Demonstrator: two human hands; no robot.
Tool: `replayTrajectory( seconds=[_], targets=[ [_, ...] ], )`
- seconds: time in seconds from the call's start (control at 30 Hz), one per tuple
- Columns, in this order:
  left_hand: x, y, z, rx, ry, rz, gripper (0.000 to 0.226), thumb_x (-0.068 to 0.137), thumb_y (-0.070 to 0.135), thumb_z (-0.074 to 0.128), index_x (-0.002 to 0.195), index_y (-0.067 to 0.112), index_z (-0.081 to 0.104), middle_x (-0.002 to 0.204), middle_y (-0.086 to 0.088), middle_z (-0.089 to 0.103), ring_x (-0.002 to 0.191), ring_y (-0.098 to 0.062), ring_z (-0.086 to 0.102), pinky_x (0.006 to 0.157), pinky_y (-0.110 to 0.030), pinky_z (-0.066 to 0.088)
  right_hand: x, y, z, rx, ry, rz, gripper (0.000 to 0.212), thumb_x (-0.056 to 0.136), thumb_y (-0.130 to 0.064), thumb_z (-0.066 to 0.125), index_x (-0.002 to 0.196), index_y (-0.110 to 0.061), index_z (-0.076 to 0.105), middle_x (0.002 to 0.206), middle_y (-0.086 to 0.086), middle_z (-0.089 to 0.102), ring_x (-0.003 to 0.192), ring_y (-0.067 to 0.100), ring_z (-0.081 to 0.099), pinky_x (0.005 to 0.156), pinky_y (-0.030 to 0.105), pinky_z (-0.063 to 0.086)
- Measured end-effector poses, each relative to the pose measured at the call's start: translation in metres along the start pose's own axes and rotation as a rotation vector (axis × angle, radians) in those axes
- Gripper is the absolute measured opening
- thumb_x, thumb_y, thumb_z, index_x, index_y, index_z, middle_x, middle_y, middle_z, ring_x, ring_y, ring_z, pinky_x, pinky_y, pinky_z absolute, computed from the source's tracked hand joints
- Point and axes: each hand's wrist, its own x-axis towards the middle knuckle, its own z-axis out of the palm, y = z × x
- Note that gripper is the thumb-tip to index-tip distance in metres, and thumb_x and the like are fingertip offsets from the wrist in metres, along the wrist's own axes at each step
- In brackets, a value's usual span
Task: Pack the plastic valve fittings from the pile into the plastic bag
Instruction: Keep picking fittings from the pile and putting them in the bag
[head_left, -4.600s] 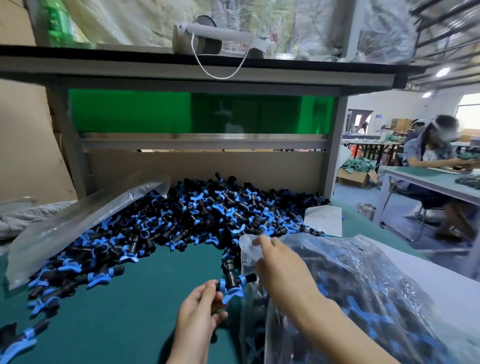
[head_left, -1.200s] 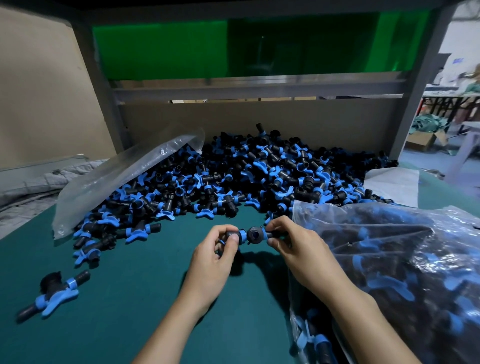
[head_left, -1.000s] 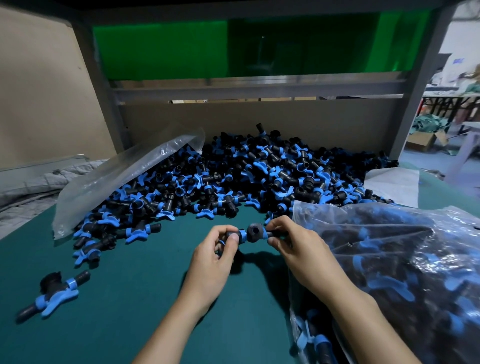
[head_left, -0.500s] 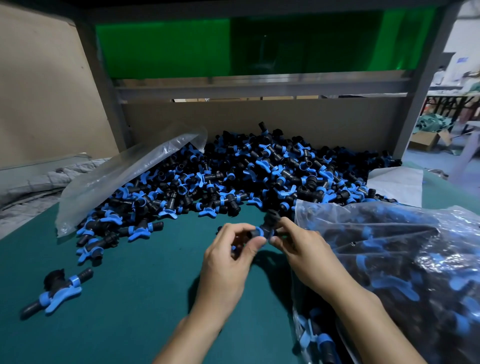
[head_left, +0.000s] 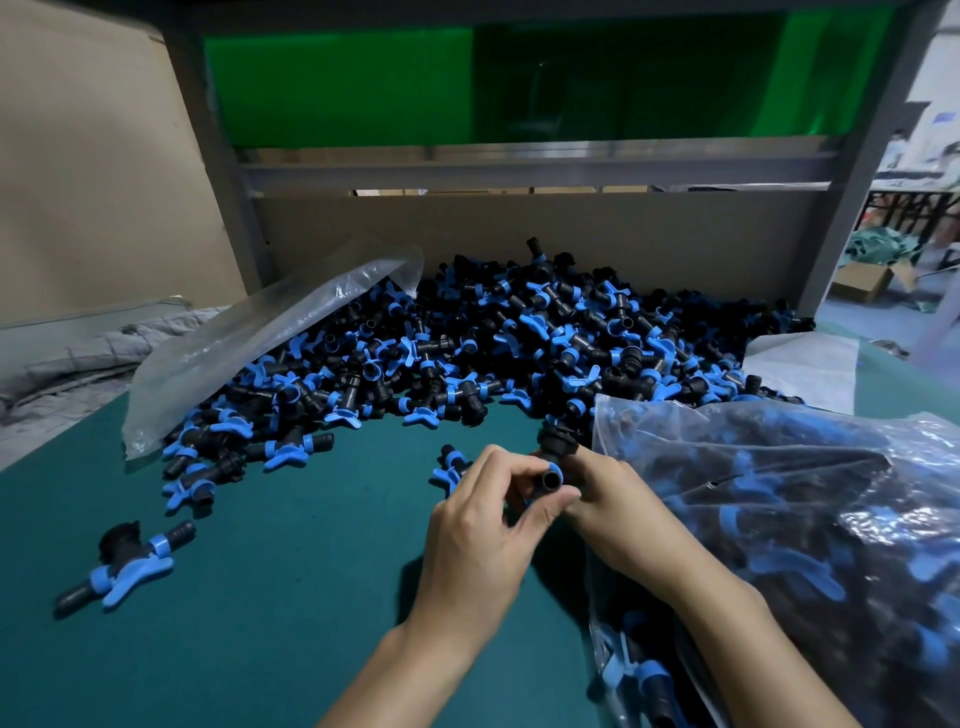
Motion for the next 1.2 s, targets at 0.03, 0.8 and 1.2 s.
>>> replayTrajectory(
  seconds=[0.03,0.8,1.2],
  targets=[
    [0.0,0.0,0.0,-0.011,-0.001,-0.014,0.026,0.089,0.053,0.062,0.099,0.029,0.061,0.091,0.016,0.063,0.084,-0.002,0.062,0.071,-0.022,0.049,0.0,0.001,0.0,0.016,0.009,-0.006,0.019,0.088,-0.024,0.057,0.104,-0.035,0.06,0.097,-0.014,0.07,0.093,0.013,0.065,0.084,0.044,0.052],
    [0.014,-0.011,-0.007,-1.203,0.007,-1.124,0.025,0.101,0.009,0.047,0.095,0.003,0.07,0.077,-0.007,0.067,0.059,-0.012,0.061,0.053,-0.025,0.055,-0.001,-0.024,0.0,0.172,0.194,-0.227,0.023,0.081,-0.047,0.074,0.098,-0.035,0.064,0.087,-0.012,0.062,0.066,0.012,0.052,0.062,0.026,0.046],
    [0.0,-0.012,-0.023,-0.989,0.348,-0.971,0.019,0.1,0.023,0.054,0.096,0.007,0.063,0.07,-0.003,0.066,0.056,-0.011,0.06,0.051,-0.023,0.055,-0.04,-0.046,-0.004,-0.919,0.108,0.285,0.048,0.087,-0.046,0.061,0.12,-0.021,0.038,0.111,0.005,0.043,0.103,0.027,0.05,0.074,0.038,0.031]
  ],
)
